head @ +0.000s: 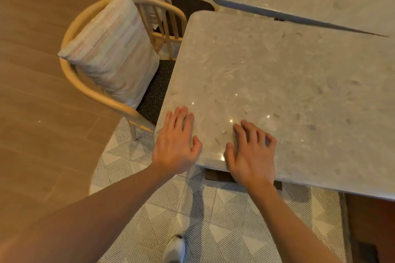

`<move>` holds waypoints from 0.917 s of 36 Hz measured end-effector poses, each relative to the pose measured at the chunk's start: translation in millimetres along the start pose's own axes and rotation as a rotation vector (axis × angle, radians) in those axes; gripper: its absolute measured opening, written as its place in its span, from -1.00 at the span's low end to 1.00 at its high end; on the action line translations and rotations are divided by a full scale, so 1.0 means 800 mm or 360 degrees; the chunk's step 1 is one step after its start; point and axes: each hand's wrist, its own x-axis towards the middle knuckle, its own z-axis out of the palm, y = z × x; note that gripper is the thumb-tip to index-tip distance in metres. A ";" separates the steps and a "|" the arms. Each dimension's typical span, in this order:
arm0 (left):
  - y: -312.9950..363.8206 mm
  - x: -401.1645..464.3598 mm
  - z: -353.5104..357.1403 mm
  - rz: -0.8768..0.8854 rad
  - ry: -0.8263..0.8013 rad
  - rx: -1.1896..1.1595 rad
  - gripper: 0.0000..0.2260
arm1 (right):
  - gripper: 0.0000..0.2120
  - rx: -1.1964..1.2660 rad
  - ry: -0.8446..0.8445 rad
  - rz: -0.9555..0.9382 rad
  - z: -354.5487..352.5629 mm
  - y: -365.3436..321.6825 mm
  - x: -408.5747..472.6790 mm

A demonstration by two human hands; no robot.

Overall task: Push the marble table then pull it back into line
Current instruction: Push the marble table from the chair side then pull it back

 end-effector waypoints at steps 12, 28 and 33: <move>-0.007 0.010 -0.003 0.0011 -0.0020 0.0014 -0.45 | -0.53 0.0003 0.0006 0.0037 -0.003 -0.010 0.008; -0.039 0.056 -0.002 0.0041 -0.0003 -0.0073 -0.47 | -0.55 0.0061 -0.0017 0.0101 0.002 -0.032 0.049; -0.056 0.079 0.004 0.0063 -0.0002 -0.0068 -0.46 | -0.54 0.0100 -0.0007 0.0120 0.008 -0.041 0.069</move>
